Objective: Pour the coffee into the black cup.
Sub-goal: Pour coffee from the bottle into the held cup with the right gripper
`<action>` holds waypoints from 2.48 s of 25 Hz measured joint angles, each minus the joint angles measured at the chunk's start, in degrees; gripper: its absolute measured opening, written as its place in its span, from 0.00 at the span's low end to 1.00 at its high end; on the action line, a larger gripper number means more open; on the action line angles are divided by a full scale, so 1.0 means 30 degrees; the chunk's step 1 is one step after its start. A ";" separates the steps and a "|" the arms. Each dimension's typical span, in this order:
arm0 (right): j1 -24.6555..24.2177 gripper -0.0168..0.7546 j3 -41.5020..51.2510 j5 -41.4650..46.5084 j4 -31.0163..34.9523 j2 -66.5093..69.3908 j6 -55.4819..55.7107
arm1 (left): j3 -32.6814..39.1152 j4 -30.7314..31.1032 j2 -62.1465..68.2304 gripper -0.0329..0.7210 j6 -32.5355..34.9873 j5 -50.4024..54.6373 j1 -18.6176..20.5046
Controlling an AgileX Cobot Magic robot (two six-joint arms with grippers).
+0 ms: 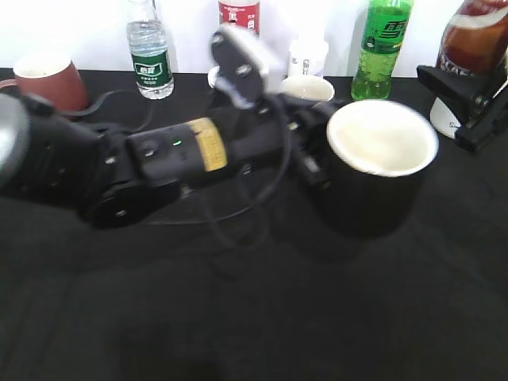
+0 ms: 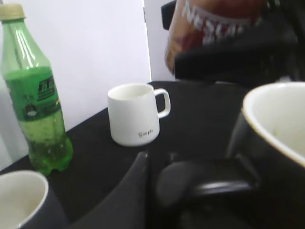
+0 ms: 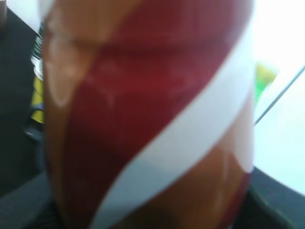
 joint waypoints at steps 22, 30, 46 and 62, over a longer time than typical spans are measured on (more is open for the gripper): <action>0.0000 0.71 0.0000 -0.0444 0.3265 0.0000 -1.6470 | -0.0751 -0.0311 0.0015 0.12 -0.1173 0.0306 -0.0690; 0.0000 0.71 0.0000 -0.0487 0.3313 0.0000 -1.7734 | -0.0751 -0.0377 0.0015 0.12 -0.1173 0.0325 -0.0690; 0.0000 0.71 0.0000 -0.0506 0.3887 0.0000 -2.0118 | -0.0751 -0.0643 0.0015 0.12 -0.1173 0.1345 -0.0690; 0.0000 0.71 0.0000 -0.0523 0.4546 0.0000 -2.1044 | -0.0751 -0.0740 0.0015 0.12 -0.1173 0.1607 -0.0690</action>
